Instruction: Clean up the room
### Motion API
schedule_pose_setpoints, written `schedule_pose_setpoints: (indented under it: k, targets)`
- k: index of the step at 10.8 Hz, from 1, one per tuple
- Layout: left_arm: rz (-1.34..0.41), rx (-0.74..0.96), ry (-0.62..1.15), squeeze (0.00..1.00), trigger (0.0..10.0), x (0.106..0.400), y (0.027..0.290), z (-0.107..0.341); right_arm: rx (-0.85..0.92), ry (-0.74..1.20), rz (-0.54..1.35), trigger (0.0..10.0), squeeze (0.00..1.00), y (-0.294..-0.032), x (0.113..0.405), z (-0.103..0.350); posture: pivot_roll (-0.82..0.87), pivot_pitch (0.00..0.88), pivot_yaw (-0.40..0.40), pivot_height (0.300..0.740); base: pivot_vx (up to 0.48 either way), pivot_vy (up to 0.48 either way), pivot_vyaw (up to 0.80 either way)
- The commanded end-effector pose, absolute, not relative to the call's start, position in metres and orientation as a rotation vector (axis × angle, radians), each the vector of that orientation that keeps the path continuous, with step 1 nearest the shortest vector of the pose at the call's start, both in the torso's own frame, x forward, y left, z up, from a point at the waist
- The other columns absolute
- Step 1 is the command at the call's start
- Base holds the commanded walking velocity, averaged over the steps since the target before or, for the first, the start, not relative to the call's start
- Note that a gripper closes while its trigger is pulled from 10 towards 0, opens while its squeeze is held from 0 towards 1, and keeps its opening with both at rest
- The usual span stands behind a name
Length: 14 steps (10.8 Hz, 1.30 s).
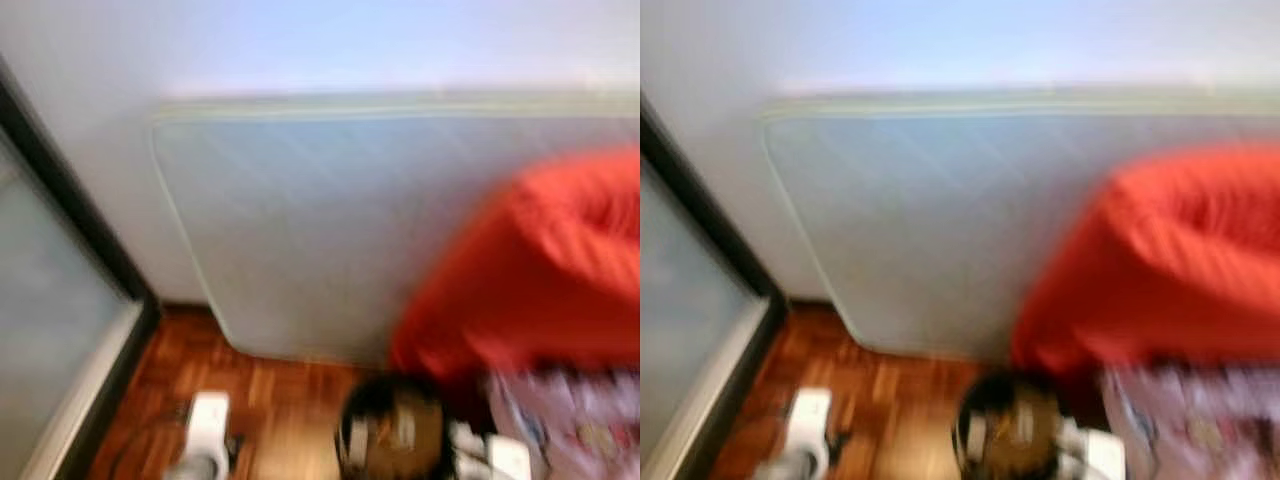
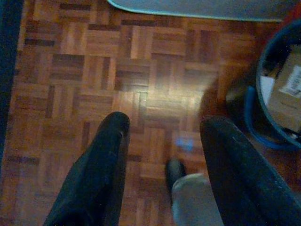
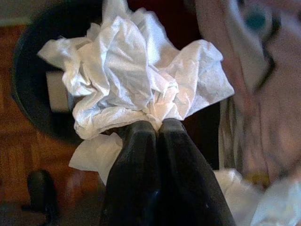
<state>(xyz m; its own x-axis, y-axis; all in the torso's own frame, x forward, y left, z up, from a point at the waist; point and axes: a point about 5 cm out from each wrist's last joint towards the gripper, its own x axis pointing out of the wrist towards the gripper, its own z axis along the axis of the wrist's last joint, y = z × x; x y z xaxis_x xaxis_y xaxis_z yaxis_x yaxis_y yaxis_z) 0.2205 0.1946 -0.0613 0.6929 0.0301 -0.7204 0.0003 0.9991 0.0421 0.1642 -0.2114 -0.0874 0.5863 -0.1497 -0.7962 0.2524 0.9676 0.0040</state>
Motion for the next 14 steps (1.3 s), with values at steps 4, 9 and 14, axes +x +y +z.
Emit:
schedule_pose_setpoints:
  k: [4,9,14]
  targets:
    - [0.036,0.053,0.831,0.0,10.0,0.212,0.205,-0.065,0.14,0.886,-0.199,10.0,0.0,-0.2,0.172,-0.085,0.0,0.051,0.033,0.74,0.0,0.0,0.0]
    - [-0.01,0.02,0.682,0.0,10.0,0.243,0.186,-0.046,0.075,0.721,0.016,10.0,0.0,-0.18,0.227,-0.057,0.02,0.094,0.011,0.74,0.0,0.0,0.0]
    - [-0.059,-0.01,0.564,0.0,10.0,0.265,0.17,-0.028,0.062,0.694,0.018,10.0,0.0,-0.178,0.235,-0.052,0.03,0.165,-0.008,0.74,0.0,0.0,0.0]
